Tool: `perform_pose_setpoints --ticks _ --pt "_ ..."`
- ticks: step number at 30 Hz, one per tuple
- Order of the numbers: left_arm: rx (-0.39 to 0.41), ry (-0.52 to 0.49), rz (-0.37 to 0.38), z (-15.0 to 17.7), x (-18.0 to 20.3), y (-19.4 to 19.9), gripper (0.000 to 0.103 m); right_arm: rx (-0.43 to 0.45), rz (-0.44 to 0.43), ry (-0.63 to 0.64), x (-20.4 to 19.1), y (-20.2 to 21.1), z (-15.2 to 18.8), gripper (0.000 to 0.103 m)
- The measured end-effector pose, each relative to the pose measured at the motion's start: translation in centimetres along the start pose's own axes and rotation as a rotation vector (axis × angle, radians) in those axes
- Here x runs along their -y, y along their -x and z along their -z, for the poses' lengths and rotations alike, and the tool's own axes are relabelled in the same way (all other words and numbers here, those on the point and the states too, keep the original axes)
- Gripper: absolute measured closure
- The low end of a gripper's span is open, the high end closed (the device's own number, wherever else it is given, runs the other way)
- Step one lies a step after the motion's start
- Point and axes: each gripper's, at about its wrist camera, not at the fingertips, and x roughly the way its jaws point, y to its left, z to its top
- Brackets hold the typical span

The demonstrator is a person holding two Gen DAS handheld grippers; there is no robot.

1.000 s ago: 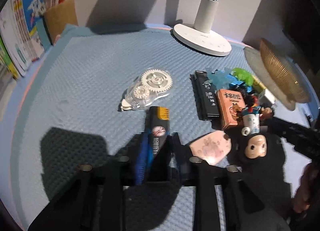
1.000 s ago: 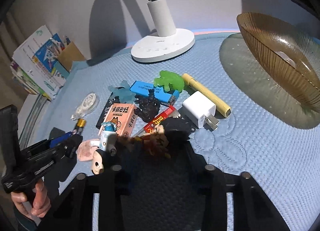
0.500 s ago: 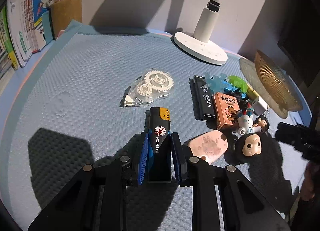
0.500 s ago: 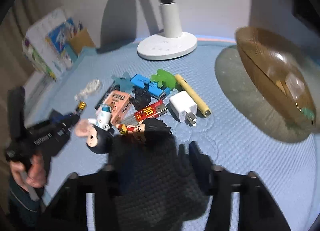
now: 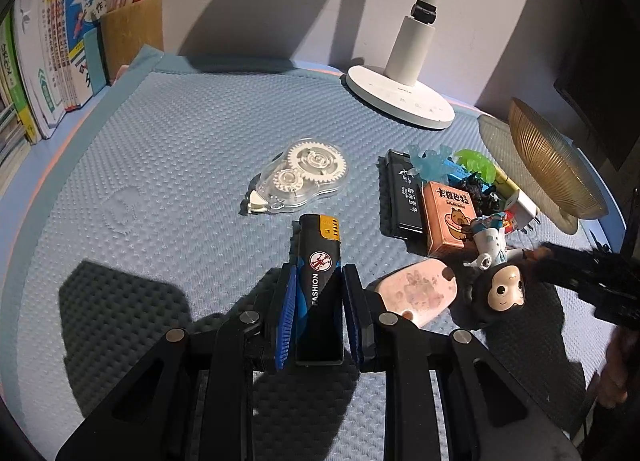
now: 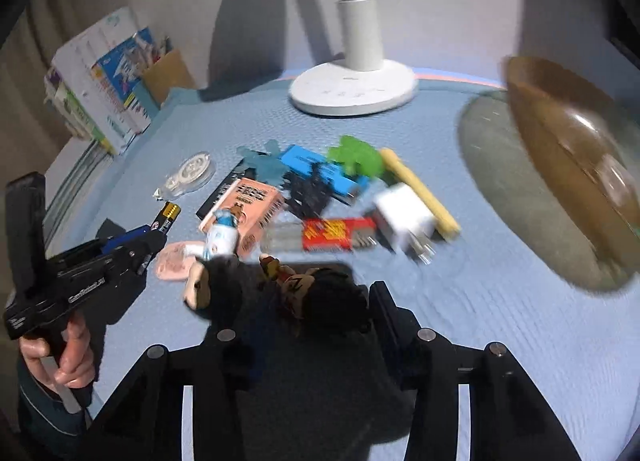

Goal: Organize rigid objects
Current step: 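Grasp the blue-black FASHION lighter with left tool while right tool grasps the red-clothed figurine, then carry lighter with left tool into the amber bowl while right tool releases the figurine there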

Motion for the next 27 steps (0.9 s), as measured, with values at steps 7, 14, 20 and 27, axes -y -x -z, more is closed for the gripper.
perform_pose_setpoints --ticks 7,14,20,27 --pt "0.002 -0.004 -0.005 0.0 0.0 0.0 0.083 -0.102 -0.031 -0.258 4.2 1.2 3.1 0.058" --pt "0.002 -0.008 -0.009 0.0 0.0 0.0 0.082 -0.105 -0.022 -0.078 3.1 3.1 4.2 0.040" --pt "0.003 -0.016 -0.018 0.1 0.3 0.0 0.081 -0.105 0.023 0.056 2.8 1.0 2.9 0.040" --pt "0.007 -0.078 -0.091 0.4 1.8 0.0 0.083 -0.025 0.059 0.142 1.1 0.8 3.0 0.066"
